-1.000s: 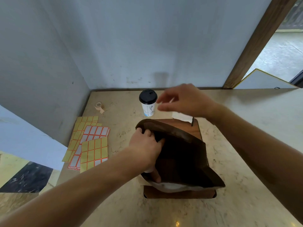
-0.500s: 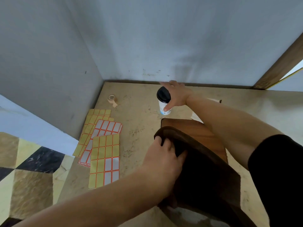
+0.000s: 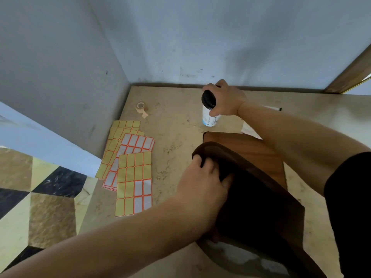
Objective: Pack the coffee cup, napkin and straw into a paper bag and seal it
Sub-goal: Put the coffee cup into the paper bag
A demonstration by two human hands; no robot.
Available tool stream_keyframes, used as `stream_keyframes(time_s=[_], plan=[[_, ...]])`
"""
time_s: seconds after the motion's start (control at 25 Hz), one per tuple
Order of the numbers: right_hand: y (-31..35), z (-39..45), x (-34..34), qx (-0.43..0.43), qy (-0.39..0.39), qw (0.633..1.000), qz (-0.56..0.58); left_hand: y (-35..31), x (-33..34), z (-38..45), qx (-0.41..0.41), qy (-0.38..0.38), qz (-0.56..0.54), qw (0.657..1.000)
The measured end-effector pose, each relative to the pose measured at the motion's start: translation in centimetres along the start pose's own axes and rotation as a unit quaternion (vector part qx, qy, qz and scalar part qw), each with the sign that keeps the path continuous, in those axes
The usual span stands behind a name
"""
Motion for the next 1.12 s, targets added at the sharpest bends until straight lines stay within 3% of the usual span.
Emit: stream_keyframes(time_s=[0.36,0.52,0.76,1.12], plan=[[2.6,-15.6,-11.3,-0.006,-0.151,0.986,0.067,-0.2,-0.8,0.4,-0.017,0.010,-0.018,1.000],[4.5,-24.9,-15.5,-0.015,-0.179,0.981,0.072,-0.5,-1.5,0.7,-0.023,0.044,-0.019,0.999],[7.8,-33.4,-14.7,-0.024,-0.101,0.995,-0.001,-0.9,-2.1,0.6,-0.040,0.087,-0.010,0.995],[9.6,-31.3,-4.5,-0.013,0.029,0.995,-0.091,-0.6,-1.8,-0.6,-0.057,0.103,-0.021,0.993]])
Point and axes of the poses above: each hand's wrist, its own z-axis towards the middle knuckle, its own x-axis out of the palm, y = z × x, the point moved 2 cm from there along z, towards the middle knuckle, and after that the axes turned 2 degrees about x, right-handed, at the moved point
